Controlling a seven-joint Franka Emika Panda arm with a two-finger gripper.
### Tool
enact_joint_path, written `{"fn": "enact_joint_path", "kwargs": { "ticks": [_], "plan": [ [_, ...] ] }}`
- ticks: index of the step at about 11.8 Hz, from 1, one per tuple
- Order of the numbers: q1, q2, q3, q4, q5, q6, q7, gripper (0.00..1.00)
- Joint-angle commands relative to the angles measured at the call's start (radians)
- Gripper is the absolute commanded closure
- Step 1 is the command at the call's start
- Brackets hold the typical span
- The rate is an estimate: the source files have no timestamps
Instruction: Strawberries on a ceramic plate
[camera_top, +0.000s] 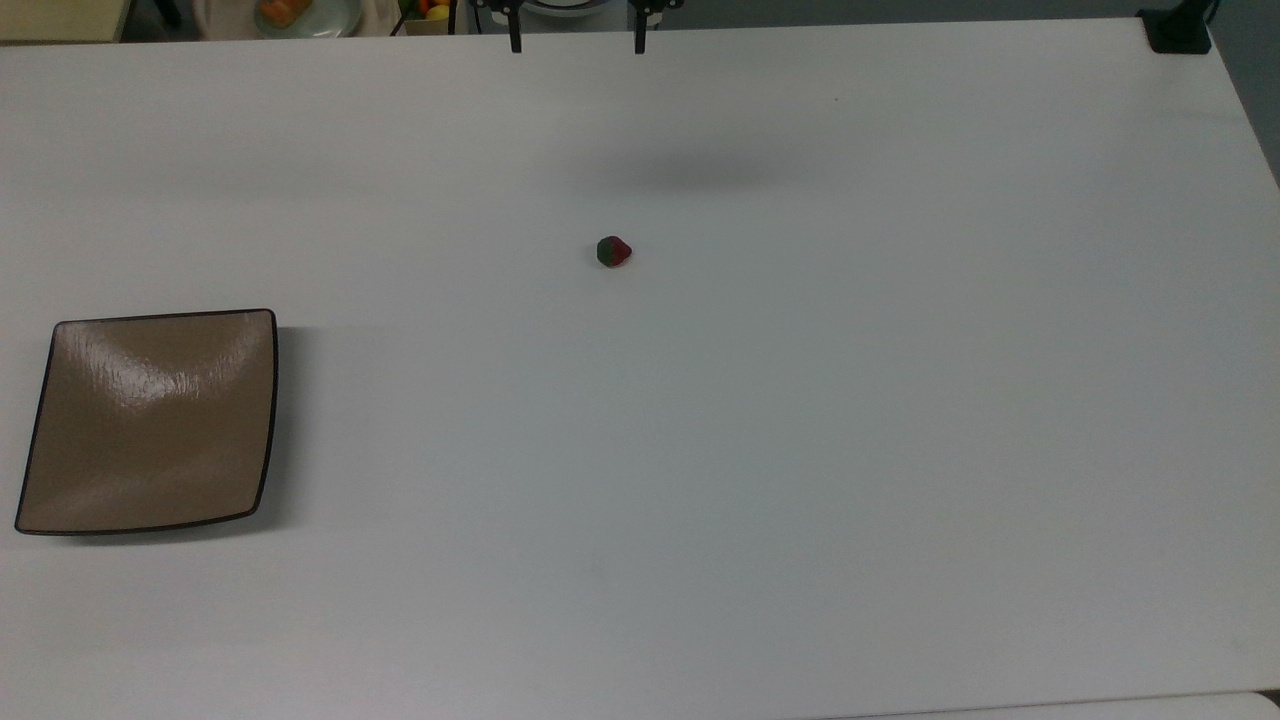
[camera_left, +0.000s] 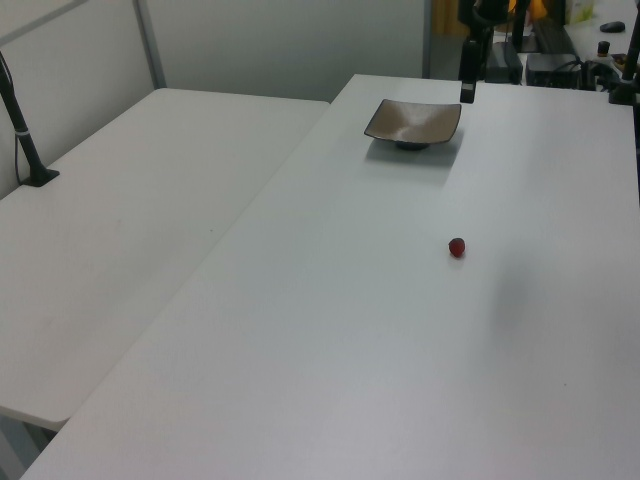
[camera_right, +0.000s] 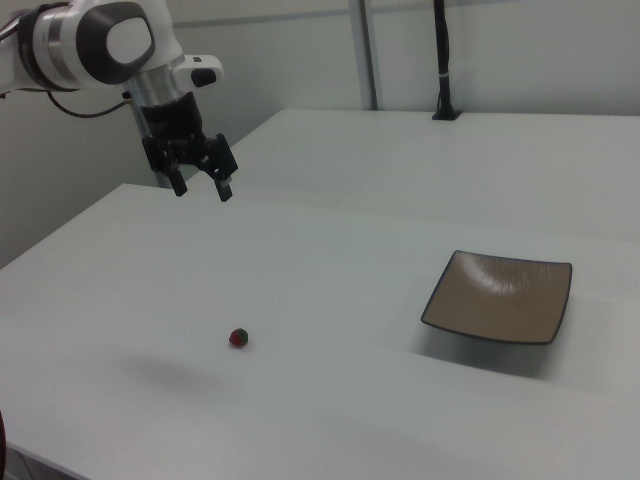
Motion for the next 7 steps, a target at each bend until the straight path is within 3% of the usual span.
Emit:
{"fn": "enact_joint_path", "kwargs": {
  "ticks": [1,7],
  "plan": [
    [0.004,0.006,-0.009,0.001,-0.001,0.020,-0.025,0.00],
    [0.004,0.015,-0.009,0.000,-0.001,0.035,-0.025,0.00]
  ]
}}
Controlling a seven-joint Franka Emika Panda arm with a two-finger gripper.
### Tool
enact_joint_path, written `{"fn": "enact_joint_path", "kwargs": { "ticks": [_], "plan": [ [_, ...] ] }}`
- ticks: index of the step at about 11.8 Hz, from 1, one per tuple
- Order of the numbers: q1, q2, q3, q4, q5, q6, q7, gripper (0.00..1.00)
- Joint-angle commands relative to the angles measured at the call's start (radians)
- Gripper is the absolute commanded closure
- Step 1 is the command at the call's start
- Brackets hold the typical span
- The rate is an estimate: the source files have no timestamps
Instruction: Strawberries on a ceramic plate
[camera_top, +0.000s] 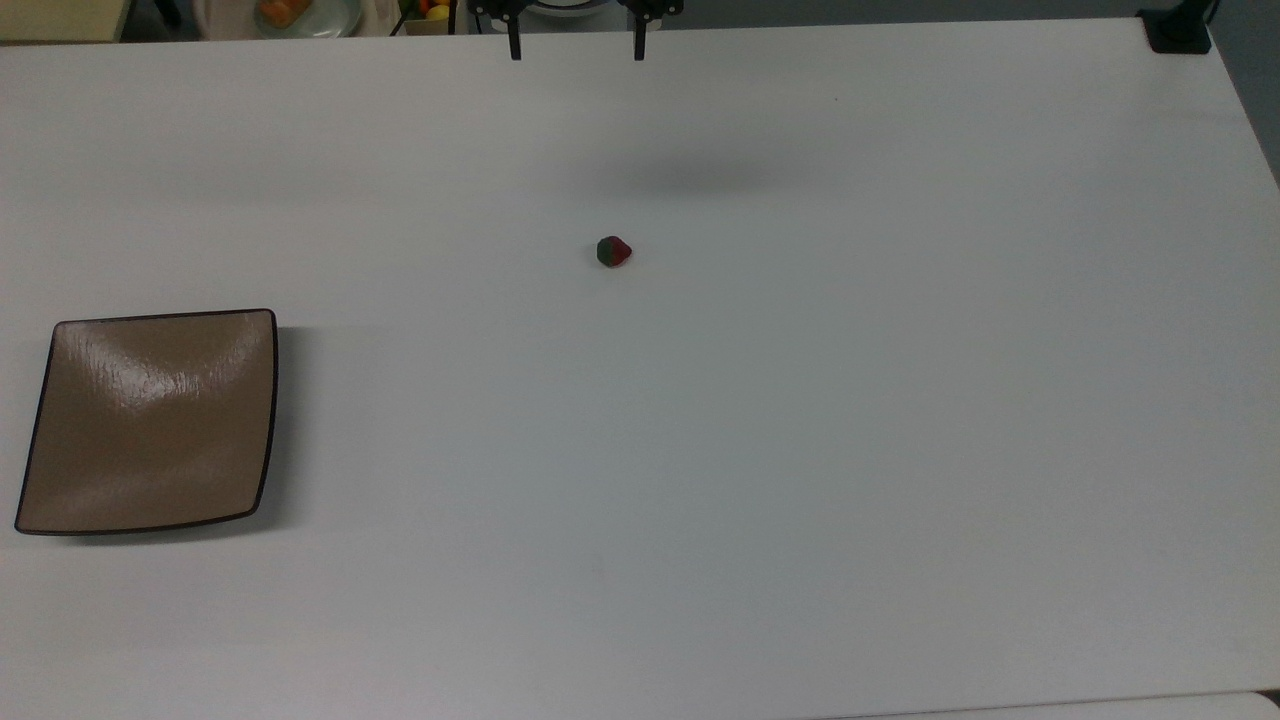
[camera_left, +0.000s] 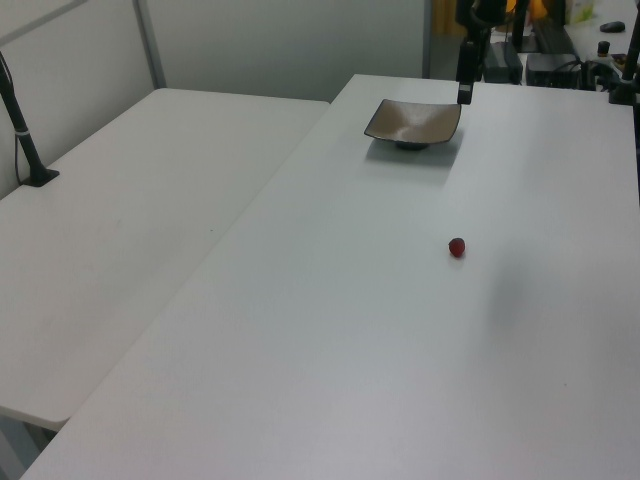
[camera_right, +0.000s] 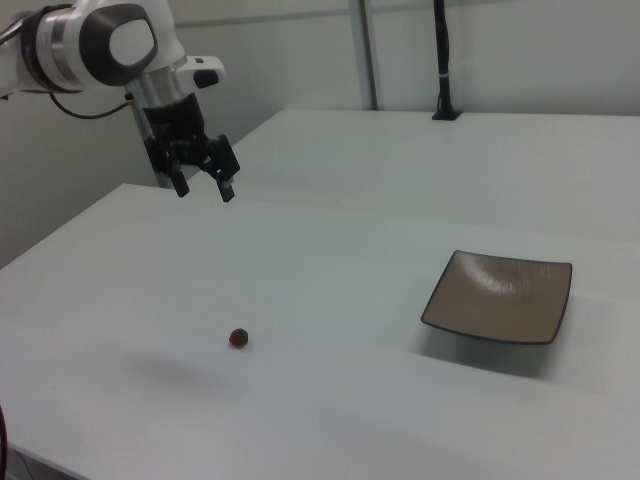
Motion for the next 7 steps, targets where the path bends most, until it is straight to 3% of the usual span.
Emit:
{"fn": "enact_joint_path", "kwargs": {
  "ticks": [1,7],
  "plan": [
    [0.004,0.010,-0.007,0.000,0.005,0.028,-0.037,0.00],
    [-0.016,0.051,-0.007,-0.036,0.019,0.051,-0.447,0.00]
  ]
}}
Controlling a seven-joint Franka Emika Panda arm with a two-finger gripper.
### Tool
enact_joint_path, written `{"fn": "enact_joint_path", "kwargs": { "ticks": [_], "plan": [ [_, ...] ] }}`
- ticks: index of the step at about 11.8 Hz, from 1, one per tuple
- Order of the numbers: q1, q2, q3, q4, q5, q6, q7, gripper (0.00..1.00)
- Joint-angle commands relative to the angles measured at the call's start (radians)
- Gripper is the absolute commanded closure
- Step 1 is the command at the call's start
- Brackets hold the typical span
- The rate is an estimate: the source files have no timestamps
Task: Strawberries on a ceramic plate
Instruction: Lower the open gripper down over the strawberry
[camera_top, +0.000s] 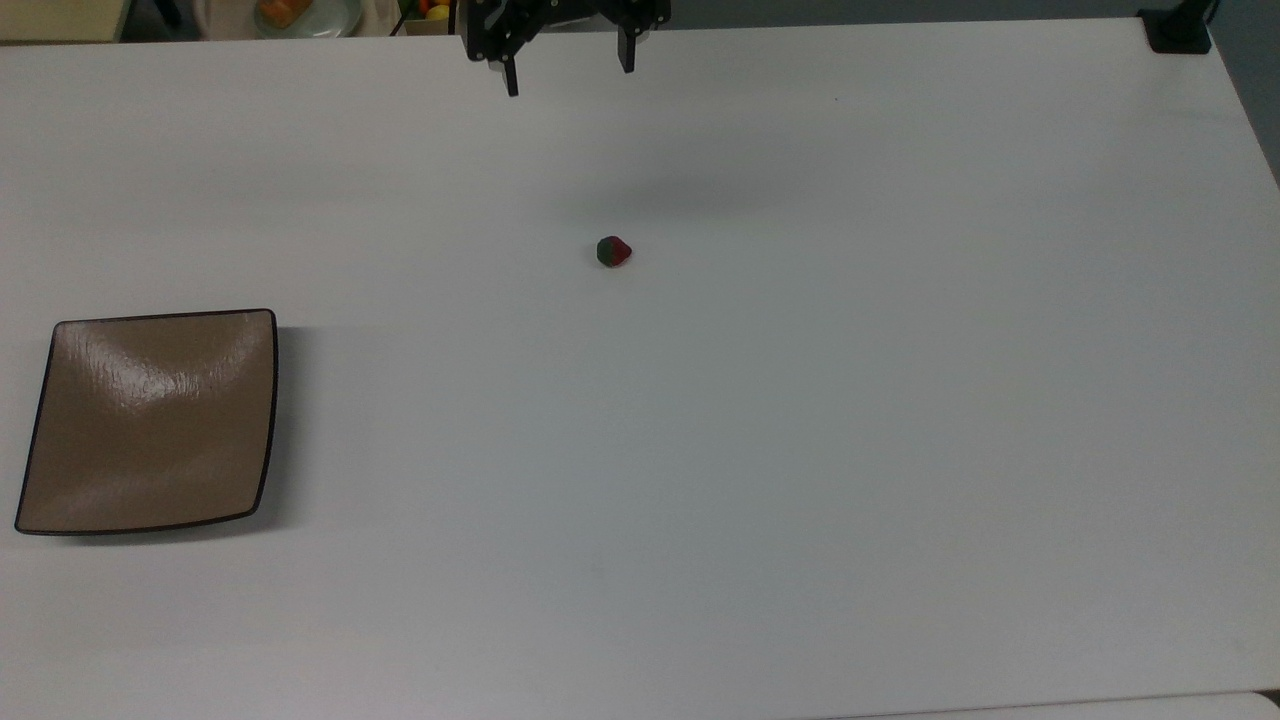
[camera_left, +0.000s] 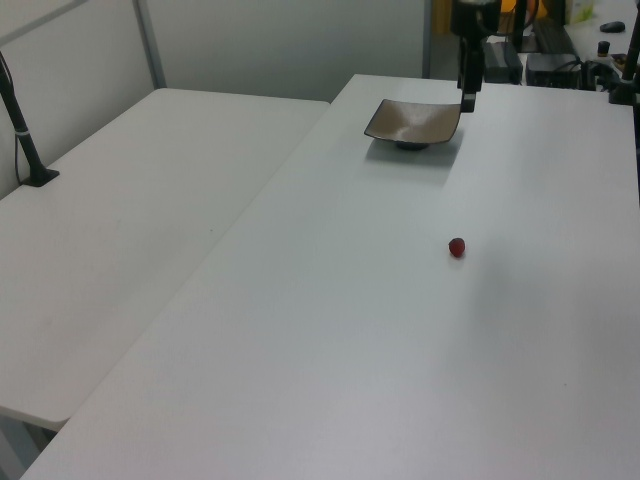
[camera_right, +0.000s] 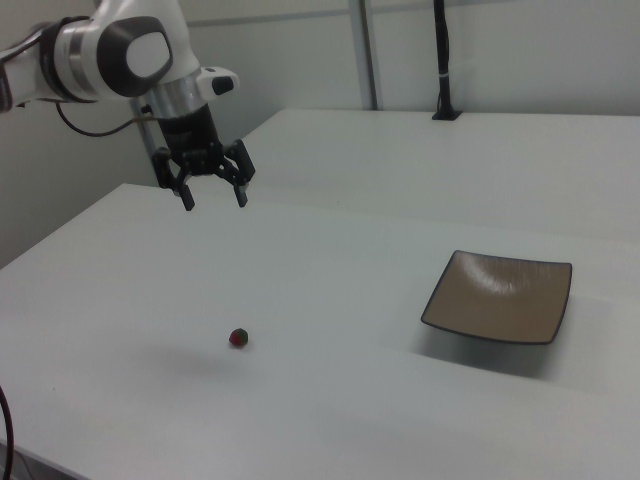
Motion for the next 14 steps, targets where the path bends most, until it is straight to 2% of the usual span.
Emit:
{"fn": "enact_joint_path", "kwargs": {
  "ticks": [1,4,7,14],
  "plan": [
    [-0.001,0.028,-0.004,-0.035,0.017,0.030,-0.175,0.00],
    [0.007,0.046,-0.001,-0.071,0.002,0.040,-0.179,0.00],
    [0.008,0.069,-0.001,-0.157,0.000,0.167,-0.172,0.00],
    [0.039,0.160,0.004,-0.224,0.000,0.250,-0.172,0.00]
  ]
}}
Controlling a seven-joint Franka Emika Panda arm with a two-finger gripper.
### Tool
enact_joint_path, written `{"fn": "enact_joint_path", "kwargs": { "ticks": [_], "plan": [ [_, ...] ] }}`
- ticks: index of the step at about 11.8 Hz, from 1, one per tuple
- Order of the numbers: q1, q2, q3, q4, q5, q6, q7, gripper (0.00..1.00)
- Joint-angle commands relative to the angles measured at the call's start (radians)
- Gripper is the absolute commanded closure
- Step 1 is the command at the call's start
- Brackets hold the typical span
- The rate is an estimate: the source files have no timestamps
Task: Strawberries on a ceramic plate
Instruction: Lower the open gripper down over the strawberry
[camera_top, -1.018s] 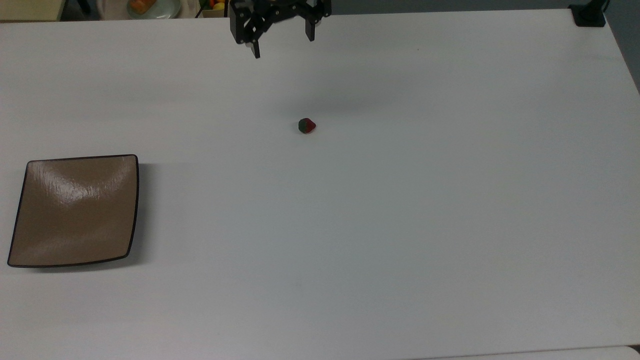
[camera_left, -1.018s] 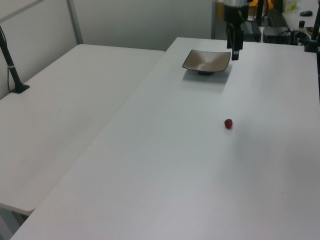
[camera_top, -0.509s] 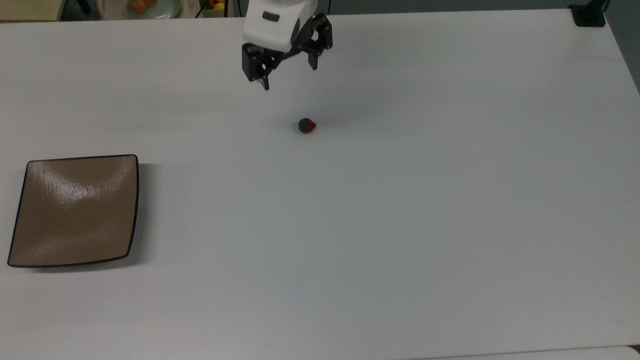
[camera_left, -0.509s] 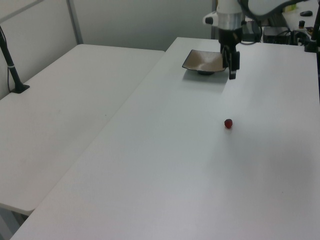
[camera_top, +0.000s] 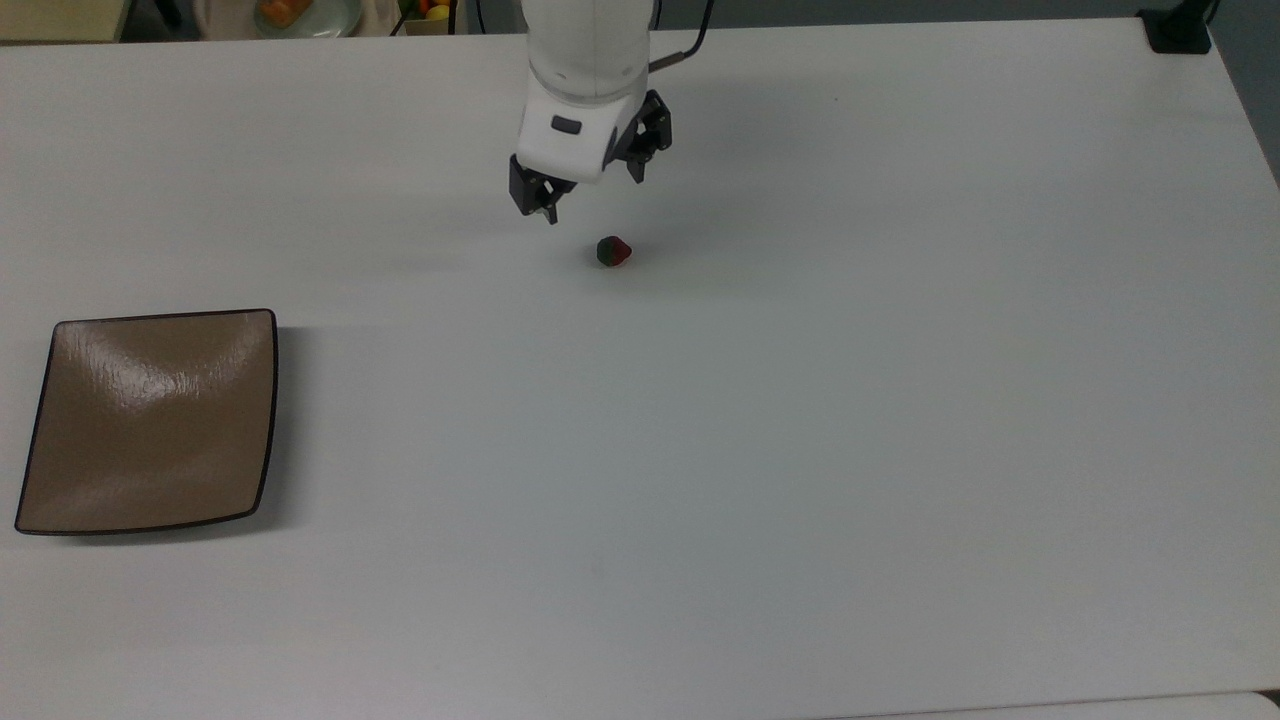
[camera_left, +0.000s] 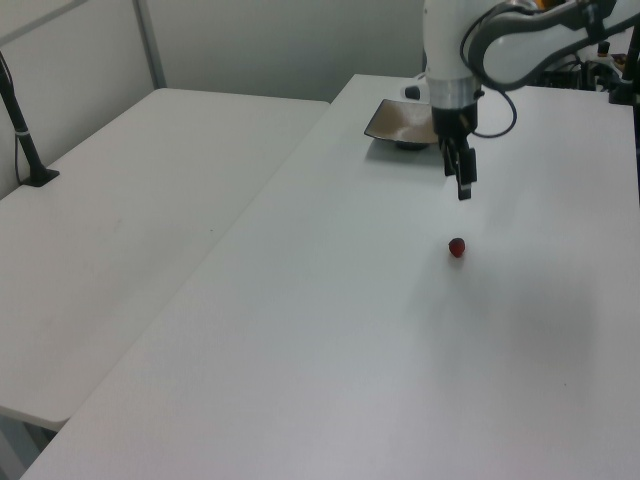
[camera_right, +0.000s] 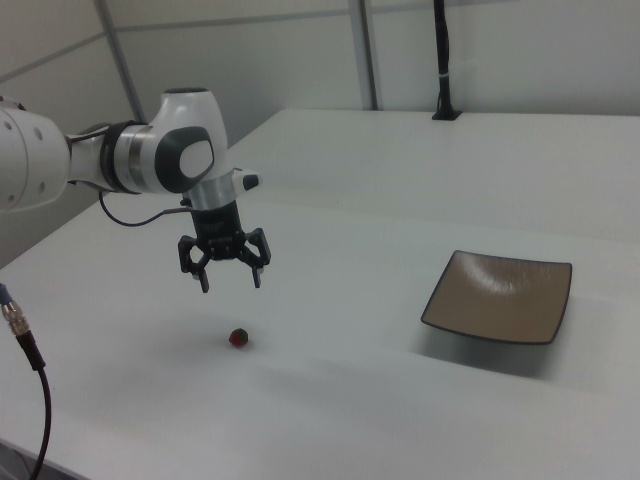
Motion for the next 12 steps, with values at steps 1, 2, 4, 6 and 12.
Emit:
{"fn": "enact_joint_path", "kwargs": {
  "ticks": [1,2,4,6,12],
  "plan": [
    [0.023,0.024,-0.003,-0.029,-0.003,0.045,-0.012,0.00],
    [0.029,0.039,-0.003,-0.029,-0.003,0.050,-0.012,0.00],
    [0.030,0.059,-0.002,-0.041,-0.003,0.083,-0.012,0.00],
    [0.047,0.081,-0.002,-0.053,-0.006,0.105,-0.012,0.00],
    [0.047,0.142,-0.002,-0.081,-0.058,0.175,-0.009,0.00]
  ]
}}
